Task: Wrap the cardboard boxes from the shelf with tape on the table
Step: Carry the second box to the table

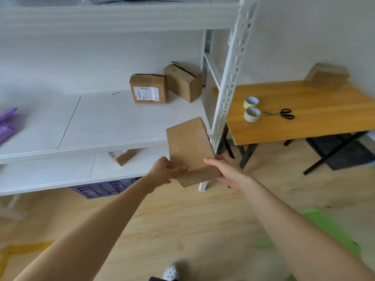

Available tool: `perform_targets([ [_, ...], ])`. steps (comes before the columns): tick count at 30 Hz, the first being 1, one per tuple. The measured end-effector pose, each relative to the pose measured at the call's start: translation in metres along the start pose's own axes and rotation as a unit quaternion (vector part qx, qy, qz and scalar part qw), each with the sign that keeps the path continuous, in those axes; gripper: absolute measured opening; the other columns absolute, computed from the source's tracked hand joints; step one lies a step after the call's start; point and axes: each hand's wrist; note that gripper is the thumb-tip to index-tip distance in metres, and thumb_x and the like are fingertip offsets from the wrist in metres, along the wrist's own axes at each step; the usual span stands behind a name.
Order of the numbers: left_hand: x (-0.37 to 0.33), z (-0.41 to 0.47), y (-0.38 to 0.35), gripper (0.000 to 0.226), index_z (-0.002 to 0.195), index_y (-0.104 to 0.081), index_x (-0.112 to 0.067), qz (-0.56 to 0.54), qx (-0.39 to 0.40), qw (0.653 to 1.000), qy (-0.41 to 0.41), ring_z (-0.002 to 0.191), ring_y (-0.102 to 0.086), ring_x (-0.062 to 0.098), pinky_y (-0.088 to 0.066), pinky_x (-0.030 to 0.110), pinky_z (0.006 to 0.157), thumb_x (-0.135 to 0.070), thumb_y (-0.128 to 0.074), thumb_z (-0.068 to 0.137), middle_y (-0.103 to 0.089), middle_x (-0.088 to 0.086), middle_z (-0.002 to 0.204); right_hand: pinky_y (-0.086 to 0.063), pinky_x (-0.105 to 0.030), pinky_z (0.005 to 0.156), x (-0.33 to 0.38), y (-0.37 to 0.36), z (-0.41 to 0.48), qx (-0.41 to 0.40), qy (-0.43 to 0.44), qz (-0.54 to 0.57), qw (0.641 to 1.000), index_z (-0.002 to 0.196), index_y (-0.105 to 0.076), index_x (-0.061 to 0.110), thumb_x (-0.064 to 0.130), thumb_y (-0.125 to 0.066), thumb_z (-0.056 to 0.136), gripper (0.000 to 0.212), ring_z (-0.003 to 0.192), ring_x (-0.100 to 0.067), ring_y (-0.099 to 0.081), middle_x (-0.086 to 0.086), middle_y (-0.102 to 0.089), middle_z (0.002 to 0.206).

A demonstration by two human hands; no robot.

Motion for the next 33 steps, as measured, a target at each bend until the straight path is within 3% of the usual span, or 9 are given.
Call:
perform_targets([
  [3, -0.018, -0.003, -0.050, 0.043, 0.091, -0.048, -0.013, 0.019, 0.029, 0.999, -0.004, 0.099, -0.062, 0.021, -0.054, 0.045, 0.088, -0.040, -0.077, 0.074, -0.061, 0.006, 0.105, -0.044, -0.029, 0.078, -0.009, 0.055, -0.011, -0.013, 0.012, 0.004, 1.000, 0.110, -0.058, 0.021, 0.035, -0.080, 0.073, 0.045, 0.096, -0.004, -0.054, 0.009, -0.059, 0.109],
  [8, -0.055, -0.004, -0.140, 0.038, 0.093, -0.049, -0.012, 0.044, 0.049, 0.998, -0.001, 0.095, -0.061, 0.019, -0.053, 0.038, 0.087, -0.039, -0.072, 0.080, -0.060, 0.003, 0.101, -0.043, -0.034, 0.087, -0.018, 0.149, -0.019, -0.047, 0.012, 0.008, 0.999, 0.102, -0.065, 0.024, 0.036, -0.085, 0.065, 0.043, 0.105, -0.013, -0.057, 0.007, -0.064, 0.108],
  [16, -0.118, 0.033, -0.241, 0.027, 0.084, -0.057, -0.008, 0.066, 0.073, 0.995, -0.005, 0.082, -0.062, 0.018, -0.052, 0.035, 0.082, -0.033, -0.067, 0.085, -0.064, 0.006, 0.086, -0.045, -0.035, 0.093, -0.007, 0.266, -0.009, -0.076, 0.026, 0.012, 0.997, 0.103, -0.064, 0.024, 0.035, -0.085, 0.066, 0.044, 0.102, -0.011, -0.056, 0.007, -0.063, 0.108],
  [21, -0.157, 0.084, -0.272, 0.026, 0.096, -0.063, -0.006, 0.085, 0.078, 0.993, -0.010, 0.073, -0.061, 0.015, -0.051, 0.031, 0.073, -0.029, -0.068, 0.086, -0.065, 0.006, 0.082, -0.044, -0.027, 0.081, 0.018, 0.313, 0.026, -0.082, 0.045, -0.002, 0.996, 0.106, -0.064, 0.025, 0.033, -0.084, 0.069, 0.042, 0.098, -0.009, -0.057, 0.008, -0.064, 0.107],
  [26, -0.200, 0.151, -0.294, 0.037, 0.113, -0.057, -0.004, 0.084, 0.077, 0.993, -0.015, 0.076, -0.061, 0.017, -0.054, 0.038, 0.084, -0.028, -0.067, 0.087, -0.064, 0.005, 0.082, -0.048, -0.028, 0.080, 0.049, 0.352, 0.080, -0.106, 0.065, -0.023, 0.992, 0.109, -0.063, 0.026, 0.034, -0.083, 0.069, 0.045, 0.099, -0.012, -0.059, 0.006, -0.062, 0.109],
  [29, -0.228, 0.195, -0.298, 0.052, 0.132, -0.046, -0.006, 0.074, 0.086, 0.993, -0.019, 0.084, -0.063, 0.020, -0.053, 0.037, 0.084, -0.027, -0.065, 0.088, -0.063, 0.002, 0.083, -0.049, -0.028, 0.077, 0.075, 0.371, 0.120, -0.109, 0.071, -0.016, 0.991, 0.110, -0.063, 0.028, 0.033, -0.083, 0.069, 0.047, 0.100, -0.014, -0.060, 0.004, -0.061, 0.112],
  [33, -0.261, 0.256, -0.292, 0.062, 0.140, -0.037, -0.006, 0.065, 0.092, 0.994, -0.020, 0.096, -0.065, 0.028, -0.053, 0.040, 0.084, -0.026, -0.064, 0.089, -0.065, 0.004, 0.089, -0.046, -0.023, 0.072, 0.116, 0.387, 0.175, -0.096, 0.076, -0.033, 0.992, 0.117, -0.060, 0.029, 0.032, -0.082, 0.072, 0.051, 0.101, -0.008, -0.056, 0.005, -0.058, 0.117],
])
Point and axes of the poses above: each hand's wrist, its own z-axis towards the middle knuckle, its own y-axis out of the back of the hand, x = y × z
